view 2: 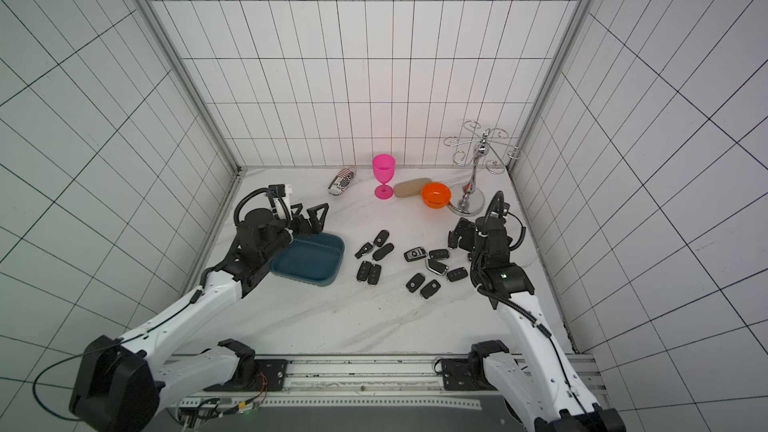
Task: Place the car key into the storage box
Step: Pick up the car key from the center of the board.
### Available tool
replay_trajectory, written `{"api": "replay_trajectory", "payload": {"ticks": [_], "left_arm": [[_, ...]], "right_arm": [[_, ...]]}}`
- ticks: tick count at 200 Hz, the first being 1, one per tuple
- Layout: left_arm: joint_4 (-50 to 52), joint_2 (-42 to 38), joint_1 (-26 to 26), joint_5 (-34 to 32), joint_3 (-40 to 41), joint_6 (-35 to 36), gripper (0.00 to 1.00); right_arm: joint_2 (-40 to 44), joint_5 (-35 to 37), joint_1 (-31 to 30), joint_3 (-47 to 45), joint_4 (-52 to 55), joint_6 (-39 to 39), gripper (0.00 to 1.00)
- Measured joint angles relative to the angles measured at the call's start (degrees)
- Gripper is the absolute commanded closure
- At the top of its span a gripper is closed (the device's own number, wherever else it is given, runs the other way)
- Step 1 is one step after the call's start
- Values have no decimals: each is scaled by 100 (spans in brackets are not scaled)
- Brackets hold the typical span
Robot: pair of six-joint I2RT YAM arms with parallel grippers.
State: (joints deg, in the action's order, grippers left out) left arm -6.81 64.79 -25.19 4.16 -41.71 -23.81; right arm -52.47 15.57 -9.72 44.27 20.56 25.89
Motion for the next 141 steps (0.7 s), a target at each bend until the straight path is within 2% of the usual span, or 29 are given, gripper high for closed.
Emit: {"api": "replay_trajectory", "payload": {"ticks": [20,58,85,111,125,141], "left_arm": [[162,107,-385,131,-155,-516,1],[-404,485,-291,1158,142,-1366,1],[284,916,-527,1596,-243,-1163,1],[59,881,-621,1893,-199,-1290,1],[271,920,-660,1838,-262,-1209,1],[940,1043,-866,1491,-605,-876,1]], "right_arm": [[-507,164,-9,286,896,431,1],[-767,105,227,315,2173,1672,1],[-785,-188,308,315,2472,2400,2],[-846,-317,310,310,2555,2883,1],[-846,-407,310,308,2542,3154,1],[-938,-498,310,306,2516,3469,1]]}}
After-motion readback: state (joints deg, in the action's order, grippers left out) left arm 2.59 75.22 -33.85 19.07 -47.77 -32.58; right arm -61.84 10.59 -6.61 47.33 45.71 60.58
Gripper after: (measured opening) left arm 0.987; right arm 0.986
